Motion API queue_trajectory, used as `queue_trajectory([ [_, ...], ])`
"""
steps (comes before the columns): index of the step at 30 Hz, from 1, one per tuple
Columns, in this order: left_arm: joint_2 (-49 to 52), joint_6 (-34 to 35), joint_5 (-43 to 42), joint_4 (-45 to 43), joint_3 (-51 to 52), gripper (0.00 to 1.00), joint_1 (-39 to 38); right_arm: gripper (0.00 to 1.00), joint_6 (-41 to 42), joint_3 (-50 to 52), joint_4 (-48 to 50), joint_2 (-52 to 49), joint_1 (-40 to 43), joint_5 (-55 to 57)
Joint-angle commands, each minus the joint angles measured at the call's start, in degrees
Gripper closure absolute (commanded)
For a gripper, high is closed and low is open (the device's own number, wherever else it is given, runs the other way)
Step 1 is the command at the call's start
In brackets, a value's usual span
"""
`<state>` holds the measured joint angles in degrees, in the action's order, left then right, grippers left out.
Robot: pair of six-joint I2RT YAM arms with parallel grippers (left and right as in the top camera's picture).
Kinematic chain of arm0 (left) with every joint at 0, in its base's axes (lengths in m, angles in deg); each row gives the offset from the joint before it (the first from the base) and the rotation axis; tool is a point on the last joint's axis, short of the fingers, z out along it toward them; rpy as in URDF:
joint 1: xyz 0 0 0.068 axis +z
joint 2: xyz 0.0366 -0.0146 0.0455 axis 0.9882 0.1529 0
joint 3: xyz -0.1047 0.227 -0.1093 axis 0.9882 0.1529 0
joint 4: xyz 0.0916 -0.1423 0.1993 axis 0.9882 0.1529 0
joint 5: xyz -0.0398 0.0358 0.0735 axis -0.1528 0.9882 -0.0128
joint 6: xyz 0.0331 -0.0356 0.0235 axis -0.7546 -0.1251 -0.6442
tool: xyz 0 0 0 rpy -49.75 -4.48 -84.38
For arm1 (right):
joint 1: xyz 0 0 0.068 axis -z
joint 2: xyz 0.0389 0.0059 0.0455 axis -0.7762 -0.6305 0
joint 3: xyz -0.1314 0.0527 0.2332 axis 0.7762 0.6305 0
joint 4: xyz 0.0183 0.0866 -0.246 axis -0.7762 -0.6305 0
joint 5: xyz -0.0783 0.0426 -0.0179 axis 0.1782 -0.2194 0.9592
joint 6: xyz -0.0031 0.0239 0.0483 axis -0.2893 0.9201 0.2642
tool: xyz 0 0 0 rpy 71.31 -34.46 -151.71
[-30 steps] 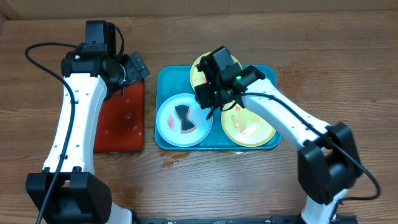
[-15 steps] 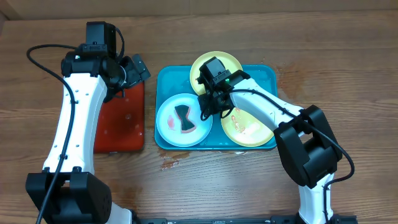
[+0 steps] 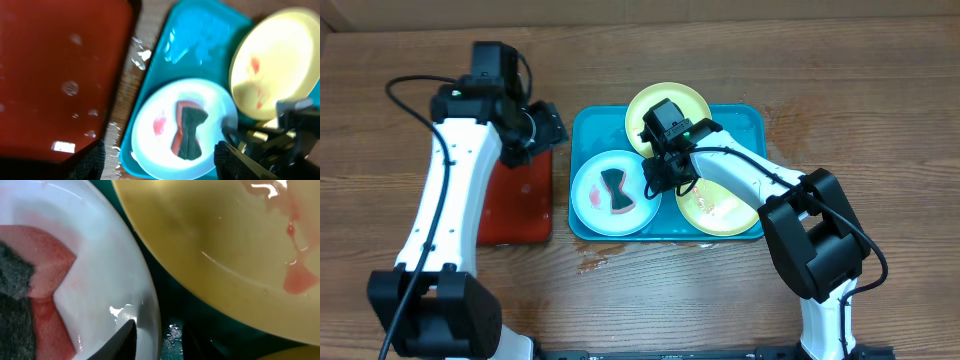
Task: Clean dirty plates on tray and stack at the side
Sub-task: 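Scrub the white plate with the left-held sponge while right holds it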
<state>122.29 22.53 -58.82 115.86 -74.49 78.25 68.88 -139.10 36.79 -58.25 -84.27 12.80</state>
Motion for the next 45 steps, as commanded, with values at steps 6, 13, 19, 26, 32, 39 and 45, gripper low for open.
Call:
queue_trajectory([
  [6,6.73,0.44,-4.33,-3.37,6.03,0.27,-7.21,0.73,-0.02,1.53,0.9,0.46,0.37,0.52],
  [13,14.01,1.29,-6.16,-5.95,6.23,0.36,-11.82,0.73,0.0,2.19,1.68,0.46,0.55,0.48],
  [19,18.21,1.33,-6.19,-8.2,6.23,0.46,-13.68,0.73,0.0,2.19,1.92,0.46,0.55,0.5],
  [26,20.65,2.6,-6.19,-8.41,6.23,0.6,-14.49,0.73,0.0,2.19,1.95,0.46,0.59,0.5],
  [32,20.83,2.51,-5.38,-8.31,6.23,0.85,-14.64,0.73,0.0,2.19,1.97,0.46,0.59,0.5],
  [39,20.81,2.56,9.46,-6.36,6.21,0.96,-14.64,0.72,-0.02,2.19,1.92,0.46,0.59,0.5],
  [45,20.79,2.56,24.24,-3.26,5.86,0.96,-14.4,0.72,-0.02,2.19,1.92,0.46,0.59,0.5],
])
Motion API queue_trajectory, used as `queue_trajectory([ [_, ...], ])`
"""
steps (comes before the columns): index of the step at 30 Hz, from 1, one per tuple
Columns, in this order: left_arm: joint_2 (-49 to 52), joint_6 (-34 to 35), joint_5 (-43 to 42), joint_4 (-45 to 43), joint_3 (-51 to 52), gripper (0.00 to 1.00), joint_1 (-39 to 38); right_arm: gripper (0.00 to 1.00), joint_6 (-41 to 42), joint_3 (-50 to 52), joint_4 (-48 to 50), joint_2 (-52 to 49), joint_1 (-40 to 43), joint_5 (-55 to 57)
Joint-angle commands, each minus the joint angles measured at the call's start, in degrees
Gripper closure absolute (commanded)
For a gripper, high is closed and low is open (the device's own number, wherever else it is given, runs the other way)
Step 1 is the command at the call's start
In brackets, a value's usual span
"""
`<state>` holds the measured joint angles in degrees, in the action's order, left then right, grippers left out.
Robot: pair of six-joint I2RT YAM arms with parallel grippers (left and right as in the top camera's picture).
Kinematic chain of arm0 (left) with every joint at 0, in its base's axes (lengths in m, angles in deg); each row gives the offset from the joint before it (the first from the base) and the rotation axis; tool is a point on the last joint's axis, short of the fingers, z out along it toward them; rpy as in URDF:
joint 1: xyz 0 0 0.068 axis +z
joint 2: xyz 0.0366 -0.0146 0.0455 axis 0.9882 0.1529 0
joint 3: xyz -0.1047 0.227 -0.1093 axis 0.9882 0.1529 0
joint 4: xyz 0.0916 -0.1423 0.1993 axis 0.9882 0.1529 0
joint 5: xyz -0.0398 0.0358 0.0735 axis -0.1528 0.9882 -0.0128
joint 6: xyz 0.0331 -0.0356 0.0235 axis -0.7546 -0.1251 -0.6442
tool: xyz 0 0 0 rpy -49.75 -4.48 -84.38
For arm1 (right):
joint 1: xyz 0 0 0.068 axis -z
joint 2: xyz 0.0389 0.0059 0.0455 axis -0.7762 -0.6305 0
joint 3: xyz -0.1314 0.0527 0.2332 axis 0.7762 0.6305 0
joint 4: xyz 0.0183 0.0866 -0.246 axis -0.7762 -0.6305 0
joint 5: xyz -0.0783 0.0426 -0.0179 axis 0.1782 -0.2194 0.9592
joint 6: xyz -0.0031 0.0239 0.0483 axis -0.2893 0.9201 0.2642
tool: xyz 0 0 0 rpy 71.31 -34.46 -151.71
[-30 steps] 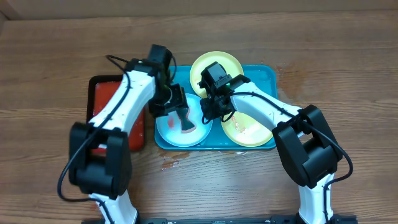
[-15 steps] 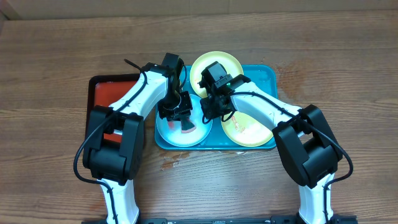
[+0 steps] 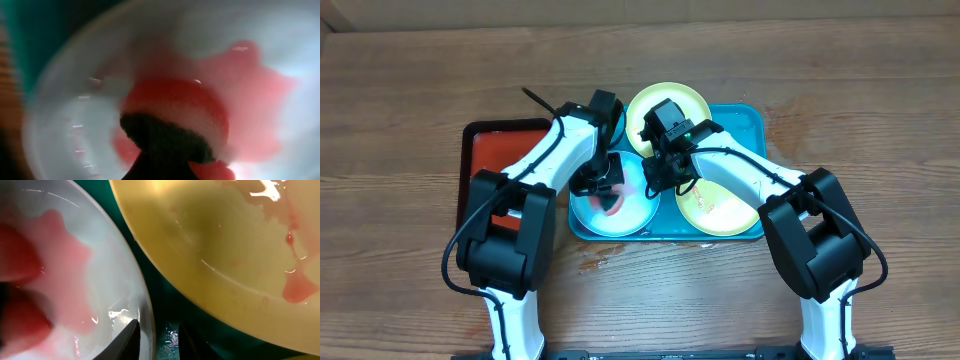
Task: Clean dirty plates on tray and stack at the side
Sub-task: 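Scrub the white plate with the left-held sponge while right holds it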
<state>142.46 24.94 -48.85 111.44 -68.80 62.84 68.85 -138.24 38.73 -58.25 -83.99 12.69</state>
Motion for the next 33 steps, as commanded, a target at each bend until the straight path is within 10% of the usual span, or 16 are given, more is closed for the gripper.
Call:
queue_trajectory([
  [1,0.61,0.13,15.34,1.81,-0.17,0.96,1.14,0.72,0.0,1.33,-0.02,0.46,0.31,0.61],
  [7,0.61,-0.5,10.4,6.47,-6.62,0.96,1.75,0.72,0.02,1.33,0.0,0.46,0.31,0.61],
  [15,0.72,-9.31,-20.33,1.92,-7.41,0.96,1.05,0.72,0.0,1.33,0.0,0.46,0.31,0.61],
  [25,0.79,-7.89,-16.41,-6.23,0.35,0.96,0.07,0.72,0.02,1.33,-0.07,0.46,0.31,0.63],
  [33,0.79,-4.26,8.35,-2.75,4.02,0.96,0.15,0.72,0.0,1.33,-0.24,0.46,0.31,0.63],
])
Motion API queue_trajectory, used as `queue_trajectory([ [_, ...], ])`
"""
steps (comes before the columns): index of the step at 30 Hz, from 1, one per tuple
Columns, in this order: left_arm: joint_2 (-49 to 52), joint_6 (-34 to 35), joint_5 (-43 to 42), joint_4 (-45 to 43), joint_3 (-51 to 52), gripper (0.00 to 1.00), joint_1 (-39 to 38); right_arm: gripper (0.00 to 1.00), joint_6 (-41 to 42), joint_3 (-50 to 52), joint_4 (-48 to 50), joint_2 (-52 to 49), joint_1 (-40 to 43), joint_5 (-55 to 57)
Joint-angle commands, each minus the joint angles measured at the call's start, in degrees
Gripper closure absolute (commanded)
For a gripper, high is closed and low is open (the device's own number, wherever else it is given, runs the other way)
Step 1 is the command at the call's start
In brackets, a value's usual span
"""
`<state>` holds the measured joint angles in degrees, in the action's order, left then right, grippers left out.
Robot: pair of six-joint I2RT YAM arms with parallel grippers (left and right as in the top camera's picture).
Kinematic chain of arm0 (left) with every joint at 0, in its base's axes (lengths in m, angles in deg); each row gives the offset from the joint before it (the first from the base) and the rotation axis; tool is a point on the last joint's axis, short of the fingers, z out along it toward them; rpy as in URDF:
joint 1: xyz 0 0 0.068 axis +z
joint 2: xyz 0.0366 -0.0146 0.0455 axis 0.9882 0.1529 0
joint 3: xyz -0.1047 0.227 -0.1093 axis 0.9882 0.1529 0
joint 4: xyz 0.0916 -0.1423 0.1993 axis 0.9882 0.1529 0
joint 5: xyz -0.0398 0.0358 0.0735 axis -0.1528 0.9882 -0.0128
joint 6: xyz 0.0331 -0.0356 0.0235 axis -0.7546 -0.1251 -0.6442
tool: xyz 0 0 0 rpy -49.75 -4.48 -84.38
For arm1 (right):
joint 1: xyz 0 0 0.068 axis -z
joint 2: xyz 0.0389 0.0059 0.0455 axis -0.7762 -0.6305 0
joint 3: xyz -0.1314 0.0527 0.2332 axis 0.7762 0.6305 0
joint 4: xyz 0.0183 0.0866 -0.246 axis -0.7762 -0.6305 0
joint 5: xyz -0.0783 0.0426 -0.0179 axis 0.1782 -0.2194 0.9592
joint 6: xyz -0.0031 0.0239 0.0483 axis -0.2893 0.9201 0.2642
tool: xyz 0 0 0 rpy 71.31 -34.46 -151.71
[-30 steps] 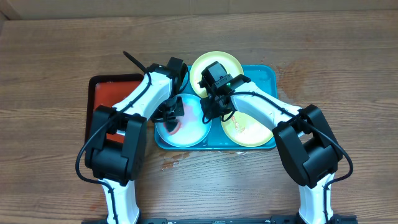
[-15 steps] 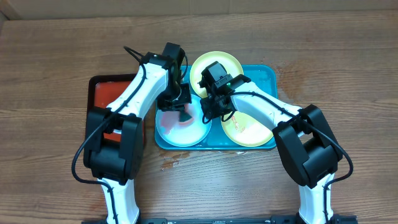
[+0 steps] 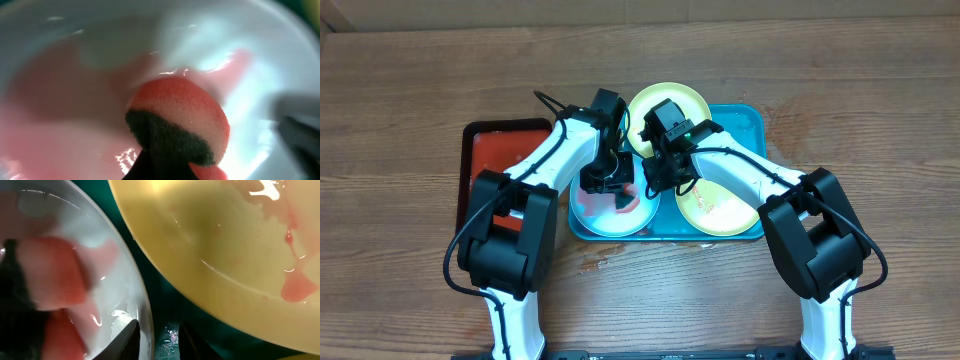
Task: Clean dirty plates on tray and stack at the side
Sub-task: 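Scrub the white plate with the left-held sponge while right holds it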
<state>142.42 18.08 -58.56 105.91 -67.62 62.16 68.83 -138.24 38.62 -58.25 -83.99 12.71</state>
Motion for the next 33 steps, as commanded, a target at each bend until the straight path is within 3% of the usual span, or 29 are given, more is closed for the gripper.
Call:
queue_trajectory([
  [1,0.81,3.26,20.83,3.72,2.71,0.96,0.87,0.72,0.02,1.33,-0.13,0.46,0.31,0.59],
  [5,0.76,3.43,27.41,7.45,0.42,0.96,1.31,0.72,0.02,1.33,-0.07,0.46,0.31,0.61],
  [9,0.76,3.63,26.95,11.5,-5.07,0.96,1.57,0.72,0.02,1.33,-0.11,0.46,0.31,0.61],
  [11,0.76,3.5,22.8,12.72,-7.89,0.96,1.55,0.72,0.02,1.33,-0.11,0.46,0.31,0.61],
  [16,0.83,0.96,-1.42,9.31,-9.11,0.96,1.11,0.72,0.02,1.33,-0.11,0.46,0.31,0.61],
  [19,0.83,1.66,-8.41,5.84,-6.71,0.96,0.2,0.72,0.02,1.33,-0.11,0.46,0.31,0.59],
  [29,0.83,2.67,-8.22,0.31,3.52,0.96,-0.96,0.72,0.02,1.33,-0.13,0.46,0.31,0.61],
  [33,0.81,1.29,2.19,2.91,4.57,0.96,-0.96,0.72,0.02,1.33,-0.13,0.46,0.31,0.61],
])
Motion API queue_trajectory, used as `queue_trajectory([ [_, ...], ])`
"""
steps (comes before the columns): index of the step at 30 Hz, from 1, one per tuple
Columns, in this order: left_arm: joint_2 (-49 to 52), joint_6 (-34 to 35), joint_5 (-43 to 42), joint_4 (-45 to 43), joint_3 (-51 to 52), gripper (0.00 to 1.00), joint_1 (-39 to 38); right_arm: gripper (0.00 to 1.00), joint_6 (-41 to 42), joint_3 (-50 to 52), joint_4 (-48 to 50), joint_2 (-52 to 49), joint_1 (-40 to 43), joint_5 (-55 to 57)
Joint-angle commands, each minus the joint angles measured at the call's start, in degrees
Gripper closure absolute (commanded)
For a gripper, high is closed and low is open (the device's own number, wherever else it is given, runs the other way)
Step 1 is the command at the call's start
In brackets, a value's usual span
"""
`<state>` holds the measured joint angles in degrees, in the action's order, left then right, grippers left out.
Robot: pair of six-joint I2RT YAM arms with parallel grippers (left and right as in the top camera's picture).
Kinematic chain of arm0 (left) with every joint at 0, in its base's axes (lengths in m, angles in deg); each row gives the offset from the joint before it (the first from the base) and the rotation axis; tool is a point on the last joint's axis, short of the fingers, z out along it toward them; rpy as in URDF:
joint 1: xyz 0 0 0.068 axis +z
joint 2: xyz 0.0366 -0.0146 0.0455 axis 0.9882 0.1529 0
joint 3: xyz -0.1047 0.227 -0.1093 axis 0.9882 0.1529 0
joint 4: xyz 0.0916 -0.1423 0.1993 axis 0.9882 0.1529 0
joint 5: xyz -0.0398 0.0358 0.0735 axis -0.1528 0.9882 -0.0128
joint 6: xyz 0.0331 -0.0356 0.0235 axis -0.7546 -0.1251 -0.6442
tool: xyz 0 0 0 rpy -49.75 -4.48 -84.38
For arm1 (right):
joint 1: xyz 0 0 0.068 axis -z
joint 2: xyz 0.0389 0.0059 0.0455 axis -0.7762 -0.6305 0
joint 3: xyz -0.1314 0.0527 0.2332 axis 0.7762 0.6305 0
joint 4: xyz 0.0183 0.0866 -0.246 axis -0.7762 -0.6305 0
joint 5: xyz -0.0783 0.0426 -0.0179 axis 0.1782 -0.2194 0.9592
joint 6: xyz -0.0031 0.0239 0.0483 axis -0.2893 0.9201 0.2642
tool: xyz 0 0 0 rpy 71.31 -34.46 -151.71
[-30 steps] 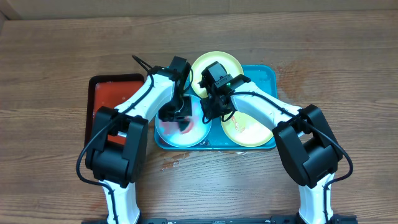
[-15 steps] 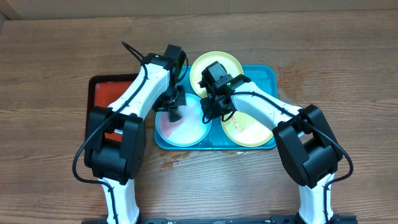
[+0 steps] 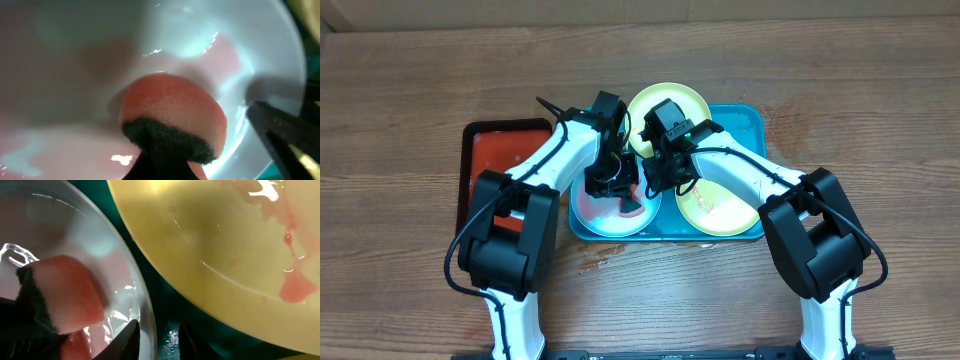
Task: Clean dirty plates on tray and stack at the side
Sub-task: 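Scrub the white plate with the left-held sponge while right holds it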
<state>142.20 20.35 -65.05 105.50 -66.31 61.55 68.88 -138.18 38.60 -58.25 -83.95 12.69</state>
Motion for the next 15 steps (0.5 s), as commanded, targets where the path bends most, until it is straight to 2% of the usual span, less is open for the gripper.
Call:
queue_trajectory([
  [1,1.01,-0.74,12.48,4.31,3.17,0.96,-0.22,0.72,-0.02,1.27,-0.11,0.46,0.26,0.63],
  [5,0.98,0.13,26.05,9.9,0.79,0.96,0.61,0.72,-0.02,1.27,-0.11,0.46,0.26,0.63],
  [8,0.98,1.64,33.07,14.25,-3.06,0.96,1.38,0.72,-0.02,1.27,-0.09,0.46,0.26,0.63],
  [13,0.98,2.19,36.3,17.57,-11.06,0.96,2.29,0.73,-0.02,1.27,0.09,0.46,0.26,0.66],
  [15,0.98,2.19,34.67,18.23,-14.4,0.96,2.73,0.82,-0.02,1.25,0.33,0.46,0.26,0.63],
])
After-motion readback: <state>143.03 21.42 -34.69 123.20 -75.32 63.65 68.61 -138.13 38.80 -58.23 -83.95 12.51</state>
